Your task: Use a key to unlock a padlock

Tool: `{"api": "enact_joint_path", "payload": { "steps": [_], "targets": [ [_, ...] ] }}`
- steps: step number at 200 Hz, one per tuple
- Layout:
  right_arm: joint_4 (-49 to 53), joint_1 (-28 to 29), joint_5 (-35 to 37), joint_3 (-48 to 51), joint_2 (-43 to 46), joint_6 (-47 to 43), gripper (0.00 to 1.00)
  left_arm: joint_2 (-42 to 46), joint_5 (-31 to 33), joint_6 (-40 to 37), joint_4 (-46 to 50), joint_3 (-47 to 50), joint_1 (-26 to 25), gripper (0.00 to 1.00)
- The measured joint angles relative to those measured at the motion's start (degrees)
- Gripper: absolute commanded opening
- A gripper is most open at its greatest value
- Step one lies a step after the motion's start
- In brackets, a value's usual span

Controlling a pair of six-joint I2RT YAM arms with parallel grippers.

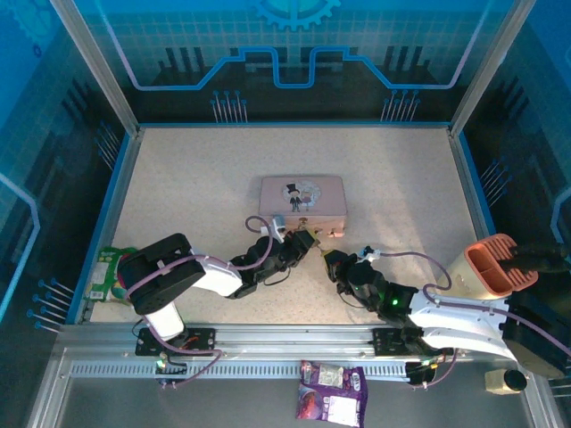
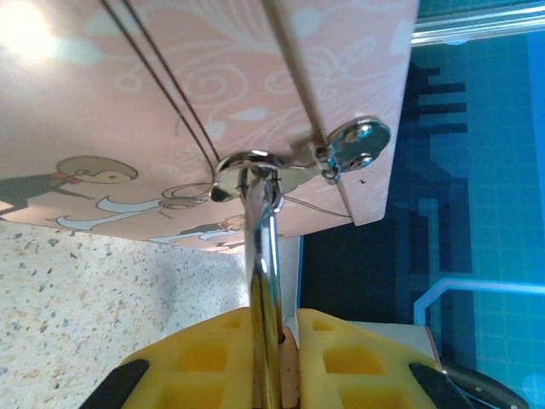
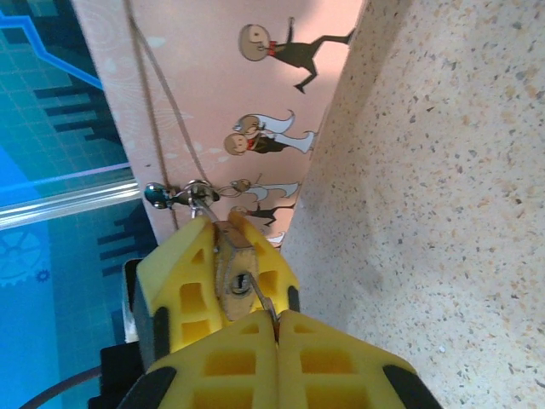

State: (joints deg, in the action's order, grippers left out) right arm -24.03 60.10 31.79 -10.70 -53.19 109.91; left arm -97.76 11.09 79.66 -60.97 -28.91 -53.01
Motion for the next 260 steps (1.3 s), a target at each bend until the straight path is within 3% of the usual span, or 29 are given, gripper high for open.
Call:
{"api": "enact_joint_path", "payload": {
  "steps": [260],
  "targets": [
    [-3.0,-0.7,-1.0,0.0,-1.1,-1.1,0.00,0.0,0.0,3.5,-1.0,0.2,-0.8,0.00]
  ]
}}
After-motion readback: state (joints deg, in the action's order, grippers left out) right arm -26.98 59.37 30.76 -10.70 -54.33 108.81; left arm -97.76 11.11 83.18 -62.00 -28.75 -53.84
